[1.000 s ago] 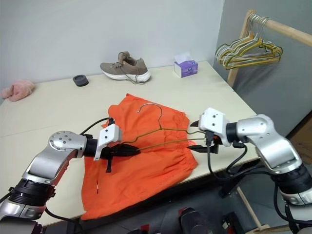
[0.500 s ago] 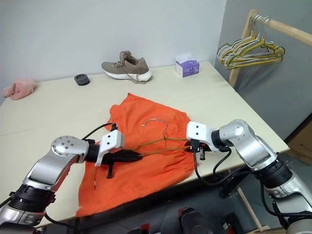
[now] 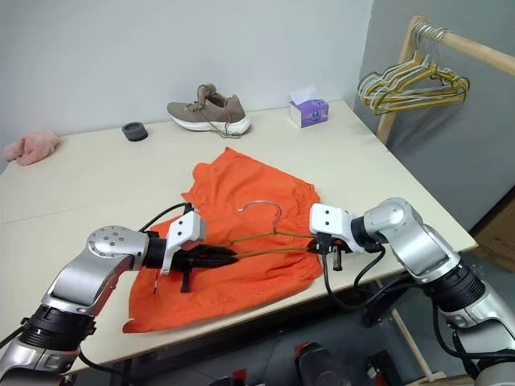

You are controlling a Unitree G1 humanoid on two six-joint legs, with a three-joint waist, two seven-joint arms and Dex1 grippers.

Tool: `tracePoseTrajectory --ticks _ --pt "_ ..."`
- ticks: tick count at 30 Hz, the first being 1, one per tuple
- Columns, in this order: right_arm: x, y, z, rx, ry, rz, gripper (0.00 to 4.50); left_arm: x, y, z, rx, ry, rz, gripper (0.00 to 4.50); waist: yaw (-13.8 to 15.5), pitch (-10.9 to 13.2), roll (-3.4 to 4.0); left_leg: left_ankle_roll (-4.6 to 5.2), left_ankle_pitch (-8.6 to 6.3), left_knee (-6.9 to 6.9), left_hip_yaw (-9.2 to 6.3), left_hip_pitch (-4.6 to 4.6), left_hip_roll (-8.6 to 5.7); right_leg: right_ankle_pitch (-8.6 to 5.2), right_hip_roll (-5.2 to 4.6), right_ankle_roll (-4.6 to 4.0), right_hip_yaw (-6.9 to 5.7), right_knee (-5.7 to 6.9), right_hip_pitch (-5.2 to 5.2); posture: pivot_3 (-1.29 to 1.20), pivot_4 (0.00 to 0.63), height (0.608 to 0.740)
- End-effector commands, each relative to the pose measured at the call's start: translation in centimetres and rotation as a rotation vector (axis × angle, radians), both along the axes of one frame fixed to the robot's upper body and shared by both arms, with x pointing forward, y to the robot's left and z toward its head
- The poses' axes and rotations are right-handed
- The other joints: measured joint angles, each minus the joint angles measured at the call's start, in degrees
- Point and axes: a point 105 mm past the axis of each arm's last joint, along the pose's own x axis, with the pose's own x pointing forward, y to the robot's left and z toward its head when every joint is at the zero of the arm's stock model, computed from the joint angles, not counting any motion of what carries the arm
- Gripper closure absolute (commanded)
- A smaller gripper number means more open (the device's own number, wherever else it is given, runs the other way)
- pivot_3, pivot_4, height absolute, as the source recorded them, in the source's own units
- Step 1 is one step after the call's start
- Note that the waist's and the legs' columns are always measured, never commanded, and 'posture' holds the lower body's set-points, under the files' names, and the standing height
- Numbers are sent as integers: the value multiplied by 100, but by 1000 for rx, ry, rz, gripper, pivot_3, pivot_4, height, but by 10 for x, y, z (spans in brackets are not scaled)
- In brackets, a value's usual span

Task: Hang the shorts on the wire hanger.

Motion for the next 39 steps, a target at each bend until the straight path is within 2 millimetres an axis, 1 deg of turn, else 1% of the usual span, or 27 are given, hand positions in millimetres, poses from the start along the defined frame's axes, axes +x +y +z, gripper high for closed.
tracePoseTrajectory --ticks 1,3,6,7,12,15,16,17,19,22,23,24,26,29,32,34,37,39 --pt "3 -2 12 11 -71 9 4500 -1 0 12 -52 -10 -1 2835 -8 0 0 0 0 0 0 0 0 0 0 0 0 0 0 -240 58 740" --pt "3 -6 12 4 -73 5 4500 0 1 14 -73 -5 13 2180 -8 0 0 0 0 0 0 0 0 0 0 0 0 0 0 -238 57 740" --pt "6 -20 10 -17 -80 -26 4500 4 6 17 -104 -11 57 1262 2 0 0 0 0 0 0 -1 0 0 0 0 0 0 0 -238 57 740" --pt "6 -23 10 -21 -81 -33 4500 4 8 18 -109 -8 63 1262 4 0 0 0 0 0 0 -2 0 0 0 0 0 -1 0 -238 57 740" --pt "12 -65 6 -75 -95 -167 4500 8 28 27 -190 45 169 1262 -1 0 -1 0 0 0 0 -1 -1 0 -1 -1 -1 -1 1 -248 59 740" --pt "11 -85 2 -85 -77 -243 4500 7 38 27 -223 93 212 1262 -11 0 -1 0 0 0 1 0 -1 -1 0 -1 0 -1 0 -252 59 740" --pt "11 -94 1 -81 -60 -284 4500 7 43 22 -217 108 235 1262 -17 0 -1 0 0 0 1 1 -1 -1 0 -1 0 -1 0 -254 60 740" --pt "9 -107 -1 -77 -36 -336 4500 6 50 13 -192 130 256 1262 -22 0 -1 0 0 0 2 2 -1 -1 0 -2 1 -1 1 -256 60 740" --pt "6 -121 -3 -69 -7 -398 4500 1 57 -2 -145 161 270 1262 -29 0 -1 0 0 -2 5 6 -1 -2 0 -4 3 -1 2 -262 63 740" --pt "-1 -141 -10 -25 80 -529 4500 -16 59 -42 -17 243 227 1262 -51 2 -2 0 -1 -3 8 8 -1 -4 0 -6 8 -1 2 -275 68 740" --pt "-4 -145 -12 5 122 -570 4500 -21 58 -53 15 262 209 1262 -59 2 -2 0 -1 -3 10 10 -1 -7 -1 -12 9 -1 3 -275 68 740" --pt "-6 -146 -13 28 148 -601 4500 -24 58 -58 29 269 198 1262 -66 2 -3 0 -1 -3 11 11 -1 -21 -1 -36 12 -1 4 -278 70 740" --pt "-7 -148 -14 85 202 -669 4500 -27 57 -65 49 274 181 1262 -70 -1 -10 0 -1 -1 10 11 0 -21 -2 -38 10 0 6 -283 73 740" --pt "-11 -147 -13 182 293 -744 4500 -32 54 -70 61 279 147 1262 -93 -2 -7 0 -1 -1 17 35 -2 -21 -5 -36 20 0 22 -282 75 740" --pt "-13 -149 -9 265 361 -806 4500 -38 50 -70 54 291 121 1262 -131 -2 -6 -1 -1 -2 18 50 -2 -21 -6 -37 22 0 33 -279 78 740" --pt "-15 -152 -6 340 415 -867 4500 -42 44 -68 28 302 110 1262 -145 -2 -6 -1 -2 -5 20 51 -2 -22 -6 -38 24 -2 34 -276 79 740" --pt "-19 -152 -12 371 479 -931 4500 -47 33 -61 -22 310 90 1262 -145 -1 -6 1 -3 -10 22 49 -1 -25 -6 -41 24 -3 32 -275 81 740" --pt "-21 -150 -20 370 512 -963 4500 -47 26 -54 -55 302 85 1262 -145 1 -9 3 -5 -11 22 47 -1 -26 -6 -43 23 -4 29 -272 81 740"
